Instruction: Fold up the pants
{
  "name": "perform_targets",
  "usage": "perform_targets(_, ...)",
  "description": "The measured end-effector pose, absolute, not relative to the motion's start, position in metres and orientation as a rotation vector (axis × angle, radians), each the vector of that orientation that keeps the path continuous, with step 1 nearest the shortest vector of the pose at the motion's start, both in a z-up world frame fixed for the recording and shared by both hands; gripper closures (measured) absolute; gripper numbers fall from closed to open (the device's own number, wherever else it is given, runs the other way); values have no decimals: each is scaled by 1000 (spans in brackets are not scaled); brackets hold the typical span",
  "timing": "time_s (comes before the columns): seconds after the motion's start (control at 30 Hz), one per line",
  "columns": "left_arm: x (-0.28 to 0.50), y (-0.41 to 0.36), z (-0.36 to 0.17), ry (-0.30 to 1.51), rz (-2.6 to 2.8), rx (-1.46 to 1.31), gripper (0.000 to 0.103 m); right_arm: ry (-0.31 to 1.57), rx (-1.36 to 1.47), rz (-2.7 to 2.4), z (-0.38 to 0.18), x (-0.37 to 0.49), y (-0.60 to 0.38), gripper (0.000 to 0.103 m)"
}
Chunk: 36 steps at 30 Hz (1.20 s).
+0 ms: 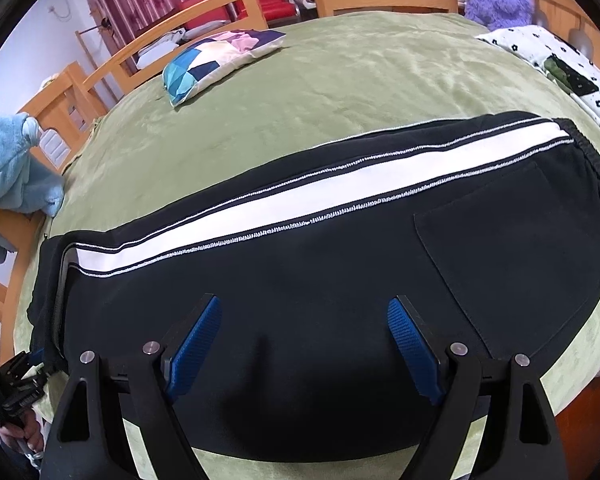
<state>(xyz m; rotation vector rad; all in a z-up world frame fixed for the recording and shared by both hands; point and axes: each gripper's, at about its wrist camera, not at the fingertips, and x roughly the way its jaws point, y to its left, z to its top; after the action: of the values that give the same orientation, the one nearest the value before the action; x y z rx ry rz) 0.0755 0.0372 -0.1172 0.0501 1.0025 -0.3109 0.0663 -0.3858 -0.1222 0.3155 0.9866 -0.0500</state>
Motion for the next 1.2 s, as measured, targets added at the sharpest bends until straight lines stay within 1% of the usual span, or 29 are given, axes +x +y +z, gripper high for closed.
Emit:
perform_targets(0.07,81,45,-103,962,-296,56,87,989,315,-50,-123,68,-385,19)
perform_targets(0.27,118,84,-70,886,-187,44,88,995,307,-44,-125,73,-381,19)
perform_targets(0.43,170,126,-59,878,-99,-8,88,1007,306,-53,-129,78,-382,19)
perform_targets(0.57,192,155,-53,866,-45,-66,78,1019,309,-68,-133,81,-385,19)
perform_targets(0.6,195,160,-50,860,-44,-75,77,1021,310,-72,-134,81,-386,19)
perform_targets(0.63,194,163,-48,854,-55,-84,76,1024,311,-75,-135,82,-387,19)
perform_targets(0.7,190,166,-46,844,-73,-95,71,1027,316,-76,-136,84,-387,19)
perform_targets(0.77,180,167,-49,841,-79,-89,54,1030,320,-75,-137,85,-386,19)
perform_targets(0.83,171,169,-56,842,-80,-84,48,1031,326,-69,-138,86,-384,19)
perform_targets(1.03,168,172,-90,924,-81,-97,48,1042,306,-52,-140,86,-375,19)
perform_targets(1.2,190,173,-102,927,-62,-83,48,1055,272,-62,-141,88,-369,19)
